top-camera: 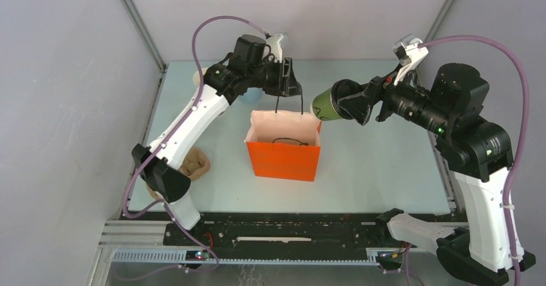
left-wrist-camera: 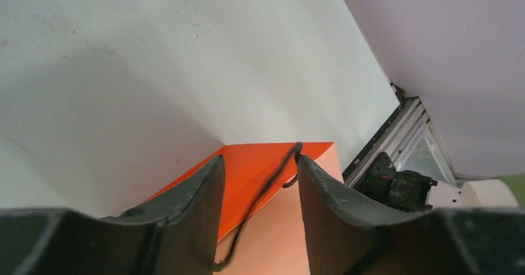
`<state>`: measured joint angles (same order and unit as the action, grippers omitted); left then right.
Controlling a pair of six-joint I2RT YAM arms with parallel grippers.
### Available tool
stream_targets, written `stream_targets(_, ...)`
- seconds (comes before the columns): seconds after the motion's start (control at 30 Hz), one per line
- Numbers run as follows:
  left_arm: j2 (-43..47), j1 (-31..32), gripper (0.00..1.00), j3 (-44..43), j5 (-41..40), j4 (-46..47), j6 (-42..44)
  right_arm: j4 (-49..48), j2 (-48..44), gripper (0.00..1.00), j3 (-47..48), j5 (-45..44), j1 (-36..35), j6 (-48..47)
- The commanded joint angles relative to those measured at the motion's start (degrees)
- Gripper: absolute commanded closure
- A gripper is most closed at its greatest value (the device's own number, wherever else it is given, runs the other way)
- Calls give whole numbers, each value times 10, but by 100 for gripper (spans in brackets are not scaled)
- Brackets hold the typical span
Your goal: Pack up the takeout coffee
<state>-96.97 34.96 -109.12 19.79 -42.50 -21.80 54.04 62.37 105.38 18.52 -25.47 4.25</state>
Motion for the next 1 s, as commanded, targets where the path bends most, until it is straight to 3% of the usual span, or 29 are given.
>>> stream_targets(0.0,-6,0,58,-48,-3,-11,34,-10,-15,58,-13,-8,11,-6)
stream_targets(0.1,-4,0,78,-65,-21,-41,46,-11,-20,58,-22,-1,14,-14)
stream_targets(0.17,9,0,98,-73,-44,-53,48,-14,-24,58,-31,3,14,-21)
stream_targets(0.37,54,0,100,-112,-20,-63,84,-30,-35,57,-65,59,15,-64)
stream_targets(0.6,92,32,100,56,157,39,55,-13,-38,55,-110,108,12,-163)
stream_targets(0.83,107,63,100,229,210,74,54,6,-62,56,-145,113,12,-199)
stream_targets(0.97,153,63,100,277,207,109,38,-16,-122,56,-240,149,6,-239)
